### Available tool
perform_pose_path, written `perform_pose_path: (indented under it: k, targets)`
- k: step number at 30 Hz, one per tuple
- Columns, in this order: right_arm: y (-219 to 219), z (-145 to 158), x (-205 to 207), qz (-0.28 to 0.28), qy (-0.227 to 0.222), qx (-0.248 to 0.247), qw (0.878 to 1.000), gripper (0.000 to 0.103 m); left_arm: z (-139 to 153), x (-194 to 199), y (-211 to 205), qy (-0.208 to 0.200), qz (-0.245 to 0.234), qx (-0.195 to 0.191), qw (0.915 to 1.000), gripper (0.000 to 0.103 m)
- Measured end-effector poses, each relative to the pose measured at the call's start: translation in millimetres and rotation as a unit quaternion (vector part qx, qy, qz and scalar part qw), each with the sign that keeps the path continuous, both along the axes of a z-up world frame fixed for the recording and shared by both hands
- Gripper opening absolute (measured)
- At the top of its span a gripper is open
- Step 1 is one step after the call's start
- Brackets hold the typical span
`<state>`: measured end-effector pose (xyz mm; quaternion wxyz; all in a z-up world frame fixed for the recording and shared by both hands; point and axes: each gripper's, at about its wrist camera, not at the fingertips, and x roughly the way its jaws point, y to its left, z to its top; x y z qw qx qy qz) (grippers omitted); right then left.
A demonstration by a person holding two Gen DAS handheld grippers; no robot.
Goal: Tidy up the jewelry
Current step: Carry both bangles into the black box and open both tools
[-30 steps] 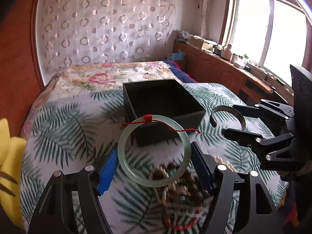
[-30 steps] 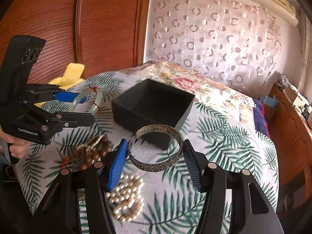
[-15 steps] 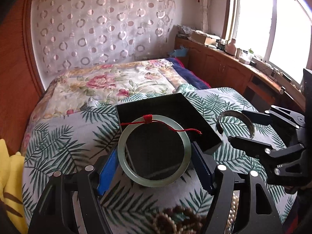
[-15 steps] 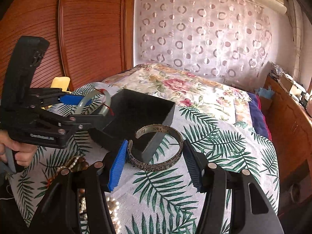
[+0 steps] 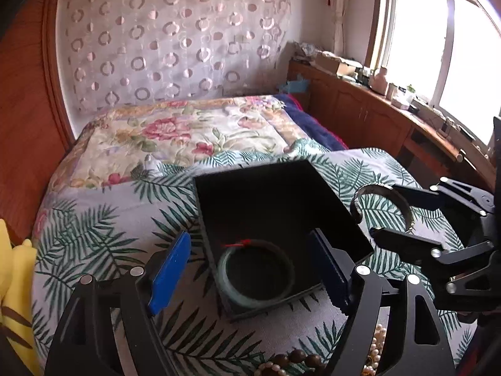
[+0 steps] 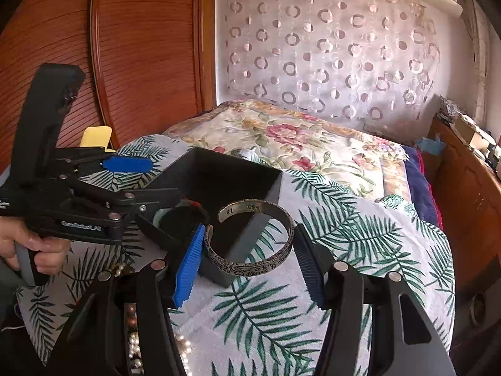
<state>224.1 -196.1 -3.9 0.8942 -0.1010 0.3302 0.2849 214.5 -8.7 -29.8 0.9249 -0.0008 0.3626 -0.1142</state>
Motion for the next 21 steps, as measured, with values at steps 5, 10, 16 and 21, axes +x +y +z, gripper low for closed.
perform_pose_path:
  k: [5,10,16,21]
  targets:
    - [16.0,-0.7,5.8,0.02,0.003,0.001,1.0,0.06,9.7,-15.6,23.3,-0.026,0.023,-0.014,0.9993,0.083]
    - [41.4,-7.3,15.7,0.038,0.019,-0.011,0.999,0.06,9.5,-26.6,40.1,-0.033,0.047,-0.01,0.9983,0.088]
    - [58.3,-15.8,18.6,0.045,0.025,-0.039,0.998,0.06,0.1,-44.6,52.4,-0.037,0.064,-0.006,0.9973,0.095]
    - [58.5,-12.7,21.8,0.04,0.029,-0.038,0.998,0.06,-8.8,-58.3,54.7,-0.028,0.06,-0.008,0.9978,0.095]
